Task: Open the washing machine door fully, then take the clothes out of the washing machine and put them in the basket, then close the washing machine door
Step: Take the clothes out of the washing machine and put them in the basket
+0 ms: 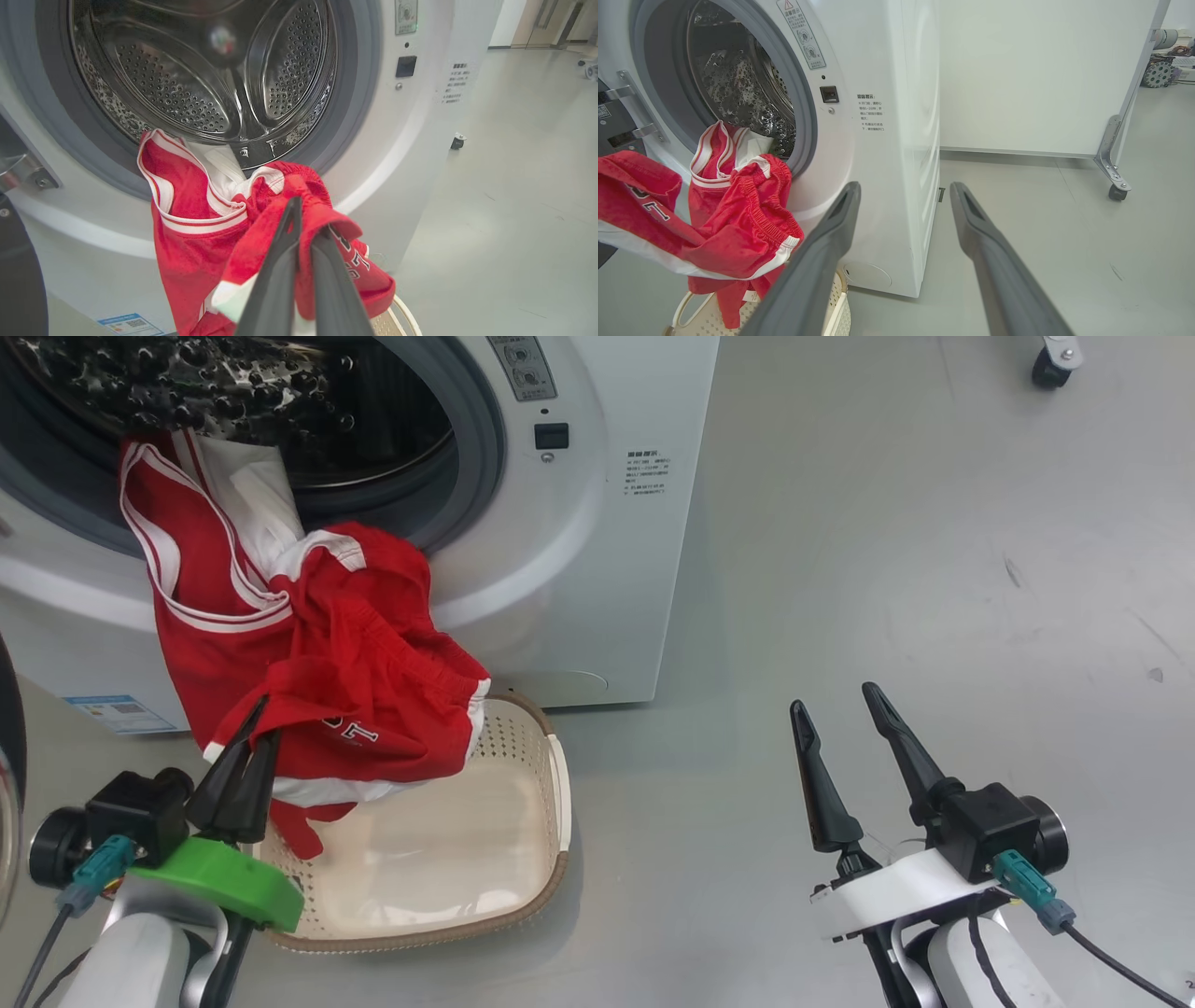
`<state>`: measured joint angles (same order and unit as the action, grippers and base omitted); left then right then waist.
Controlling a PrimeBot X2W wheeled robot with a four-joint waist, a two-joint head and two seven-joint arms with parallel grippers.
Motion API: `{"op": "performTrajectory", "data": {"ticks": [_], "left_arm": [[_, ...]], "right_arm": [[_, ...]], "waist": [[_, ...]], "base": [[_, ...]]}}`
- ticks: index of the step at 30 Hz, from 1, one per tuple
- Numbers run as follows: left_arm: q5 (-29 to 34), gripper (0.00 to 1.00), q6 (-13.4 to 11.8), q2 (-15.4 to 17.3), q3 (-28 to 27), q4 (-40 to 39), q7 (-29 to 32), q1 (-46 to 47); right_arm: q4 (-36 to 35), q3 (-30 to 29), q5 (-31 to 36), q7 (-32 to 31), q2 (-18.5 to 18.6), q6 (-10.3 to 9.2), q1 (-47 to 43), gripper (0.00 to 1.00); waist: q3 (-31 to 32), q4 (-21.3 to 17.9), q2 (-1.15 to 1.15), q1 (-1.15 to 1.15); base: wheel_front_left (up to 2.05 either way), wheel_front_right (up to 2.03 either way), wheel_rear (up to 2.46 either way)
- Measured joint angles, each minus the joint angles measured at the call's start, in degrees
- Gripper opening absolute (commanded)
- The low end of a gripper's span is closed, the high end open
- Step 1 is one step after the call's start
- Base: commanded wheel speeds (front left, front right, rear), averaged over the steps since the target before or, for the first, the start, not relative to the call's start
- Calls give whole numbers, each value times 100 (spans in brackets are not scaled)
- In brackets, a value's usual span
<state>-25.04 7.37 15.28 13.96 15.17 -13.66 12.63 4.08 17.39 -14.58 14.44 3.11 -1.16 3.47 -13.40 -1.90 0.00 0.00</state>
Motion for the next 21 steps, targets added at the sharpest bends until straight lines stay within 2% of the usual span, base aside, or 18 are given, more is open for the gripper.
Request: {"op": "performTrajectory", "data": {"ticks": [10,21], "left_arm": [[1,0,0,120,263,688,133,22],[-3,0,0,275,458,1347,303,656]], "right_arm": [[-101,103,46,0,-3,-9,149,100],[-363,144,59,0,-9,-169,241,100]], "waist": [[-376,-226,0,0],[-1008,-558,0,0]], "base": [[0,0,0],[0,0,0]]}}
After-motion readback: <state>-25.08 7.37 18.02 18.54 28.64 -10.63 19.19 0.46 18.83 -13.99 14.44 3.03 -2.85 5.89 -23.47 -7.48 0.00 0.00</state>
